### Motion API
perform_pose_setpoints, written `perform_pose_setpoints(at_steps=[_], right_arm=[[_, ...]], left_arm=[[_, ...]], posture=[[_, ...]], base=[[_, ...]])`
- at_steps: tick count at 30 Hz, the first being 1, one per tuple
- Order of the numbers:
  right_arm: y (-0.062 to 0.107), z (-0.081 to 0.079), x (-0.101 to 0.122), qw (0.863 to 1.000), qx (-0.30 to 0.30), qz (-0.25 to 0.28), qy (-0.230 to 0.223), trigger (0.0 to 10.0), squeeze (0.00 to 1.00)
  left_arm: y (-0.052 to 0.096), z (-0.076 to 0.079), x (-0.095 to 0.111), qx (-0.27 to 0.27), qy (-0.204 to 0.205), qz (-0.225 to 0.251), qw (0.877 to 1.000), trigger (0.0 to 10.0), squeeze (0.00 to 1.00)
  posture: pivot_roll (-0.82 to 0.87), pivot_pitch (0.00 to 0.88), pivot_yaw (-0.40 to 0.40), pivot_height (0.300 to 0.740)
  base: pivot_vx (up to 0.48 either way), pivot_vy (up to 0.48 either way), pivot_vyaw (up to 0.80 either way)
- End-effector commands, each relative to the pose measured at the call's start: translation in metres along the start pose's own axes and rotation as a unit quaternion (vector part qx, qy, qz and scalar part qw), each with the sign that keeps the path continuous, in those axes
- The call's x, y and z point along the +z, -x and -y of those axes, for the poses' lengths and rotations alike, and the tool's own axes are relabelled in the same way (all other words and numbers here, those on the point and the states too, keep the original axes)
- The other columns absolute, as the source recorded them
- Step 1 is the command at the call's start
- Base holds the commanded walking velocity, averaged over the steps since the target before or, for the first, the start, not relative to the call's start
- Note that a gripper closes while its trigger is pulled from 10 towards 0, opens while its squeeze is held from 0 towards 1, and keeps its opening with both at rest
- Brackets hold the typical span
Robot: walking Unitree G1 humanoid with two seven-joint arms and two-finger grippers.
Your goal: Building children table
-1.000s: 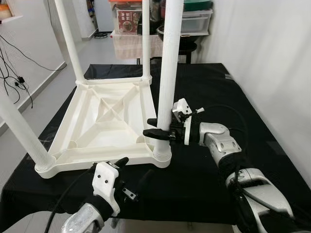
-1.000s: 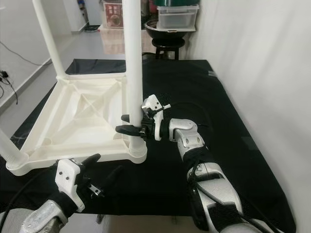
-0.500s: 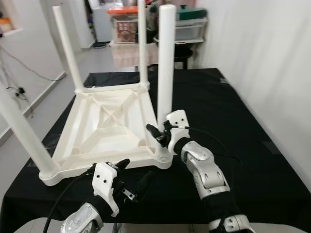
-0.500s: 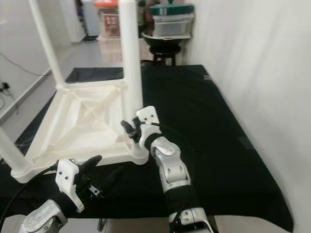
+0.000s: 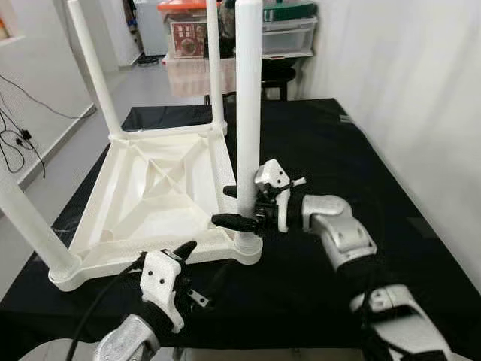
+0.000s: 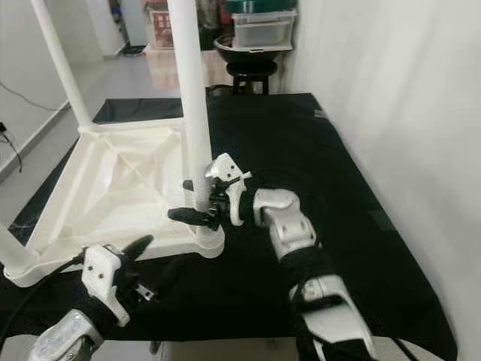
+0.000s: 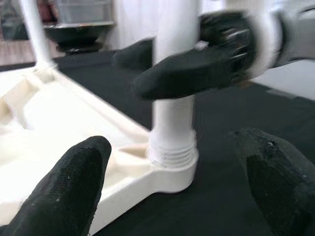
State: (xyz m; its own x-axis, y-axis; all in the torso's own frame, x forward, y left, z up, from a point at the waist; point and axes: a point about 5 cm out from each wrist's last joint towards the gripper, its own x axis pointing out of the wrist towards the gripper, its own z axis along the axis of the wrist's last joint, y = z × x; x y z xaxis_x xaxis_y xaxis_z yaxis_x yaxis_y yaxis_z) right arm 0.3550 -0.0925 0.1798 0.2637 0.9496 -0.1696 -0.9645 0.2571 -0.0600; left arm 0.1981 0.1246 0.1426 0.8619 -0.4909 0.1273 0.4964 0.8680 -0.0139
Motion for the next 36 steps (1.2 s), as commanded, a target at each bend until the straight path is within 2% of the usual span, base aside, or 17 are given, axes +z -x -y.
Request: perform_pose_setpoints(at_steps=[1,5,6,11,15,18,21,22,23,24,25,28,29,31,33,34,36], right_arm=[[-0.002,0.002,0.002,1.0,0.01,-0.002,0.003,10.0,0.0],[0.006,0.009,0.002,0.999,0.031,-0.01,-0.005,10.0,0.0],[0.008,0.013,-0.001,1.0,0.007,-0.009,-0.025,0.0,0.0],[0.012,0.012,-0.006,1.0,0.016,-0.007,-0.025,0.0,0.0],[0.036,0.011,-0.017,1.0,0.012,0.002,-0.026,0.0,0.0],[0.054,0.005,-0.03,0.999,-0.025,-0.004,-0.041,0.0,0.0],[0.048,-0.009,-0.047,0.994,-0.083,-0.044,-0.056,0.0,0.0],[0.031,-0.019,-0.064,0.942,-0.313,-0.096,-0.08,0.0,0.0],[0.031,-0.019,-0.064,0.942,-0.313,-0.096,-0.08,0.0,0.0],[0.033,-0.022,-0.068,0.905,-0.4,-0.106,-0.097,0.0,0.0],[0.026,-0.035,-0.068,0.904,-0.404,-0.107,-0.095,0.0,0.0],[0.021,-0.045,-0.067,0.912,-0.388,-0.102,-0.091,0.0,0.0],[0.013,-0.05,-0.062,0.93,-0.348,-0.094,-0.068,0.0,0.0],[0.003,-0.037,-0.058,0.944,-0.312,-0.092,-0.061,0.0,0.0],[0.003,-0.037,-0.058,0.944,-0.312,-0.092,-0.061,0.0,0.0],[-0.005,-0.035,-0.052,0.945,-0.308,-0.085,-0.069,10.0,0.0],[-0.009,-0.036,-0.048,0.945,-0.307,-0.082,-0.073,10.0,0.0]], left_arm=[[0.001,0.004,0.002,-0.003,-0.002,-0.002,1.0,10.0,0.0],[0.002,0.016,0.005,-0.014,-0.01,0.006,1.0,10.0,0.0],[0.002,0.016,-0.005,0.004,-0.015,-0.015,1.0,10.0,0.0],[0.003,0.017,-0.008,0.018,-0.01,-0.024,0.999,10.0,0.0],[0.012,0.015,-0.01,0.045,0.015,-0.033,0.998,10.0,0.0],[0.009,0.015,-0.009,0.031,-0.001,-0.027,0.999,10.0,0.0],[0.01,0.015,-0.008,0.026,-0.006,-0.024,0.999,10.0,0.0],[0.011,0.015,-0.007,0.022,-0.004,-0.022,1.0,10.0,0.0],[0.011,0.015,-0.007,0.022,-0.004,-0.022,1.0,10.0,0.0],[0.012,0.014,-0.007,0.022,-0.003,-0.022,1.0,10.0,0.0],[0.012,0.015,-0.007,0.018,0.0,-0.023,1.0,10.0,0.0],[0.012,0.015,-0.007,0.016,0.002,-0.023,1.0,10.0,0.0],[0.011,0.015,-0.008,0.012,0.002,-0.024,1.0,10.0,0.0],[0.011,0.018,-0.01,-0.022,0.014,-0.038,0.999,10.0,0.0],[0.011,0.018,-0.01,-0.022,0.014,-0.038,0.999,10.0,0.0],[0.012,0.019,-0.011,-0.036,0.023,-0.043,0.998,10.0,0.0],[0.012,0.019,-0.011,-0.038,0.027,-0.043,0.998,10.0,0.0]], posture=[[-0.03,0.0,-0.013,0.74],[-0.02,0.0,-0.008,0.74],[-0.03,0.0,0.0,0.74],[-0.03,0.0,0.004,0.74],[-0.03,0.015,0.013,0.74],[-0.05,0.036,0.008,0.74],[-0.03,0.045,0.0,0.74],[-0.03,0.058,0.002,0.74],[-0.03,0.058,0.002,0.74],[-0.03,0.058,0.002,0.74],[-0.03,0.054,0.009,0.74],[-0.03,0.054,0.009,0.74],[-0.04,0.052,0.02,0.74],[-0.02,0.038,-0.005,0.74],[-0.02,0.038,-0.005,0.74],[-0.02,0.031,0.001,0.74],[-0.02,0.031,0.001,0.74]], base=[[0.0,0.0,0.0],[0.0,0.0,0.0],[0.0,0.0,0.0],[0.0,0.0,0.0],[0.0,0.0,0.0],[0.0,0.0,0.0],[0.0,0.0,0.0],[0.0,0.0,0.0],[0.0,0.0,0.0],[0.0,0.0,0.0],[0.0,0.0,0.0],[0.0,0.0,0.0],[0.0,0.0,0.0],[0.0,0.0,0.0],[0.0,0.0,0.0],[0.0,0.0,0.0],[0.0,0.0,0.0]])
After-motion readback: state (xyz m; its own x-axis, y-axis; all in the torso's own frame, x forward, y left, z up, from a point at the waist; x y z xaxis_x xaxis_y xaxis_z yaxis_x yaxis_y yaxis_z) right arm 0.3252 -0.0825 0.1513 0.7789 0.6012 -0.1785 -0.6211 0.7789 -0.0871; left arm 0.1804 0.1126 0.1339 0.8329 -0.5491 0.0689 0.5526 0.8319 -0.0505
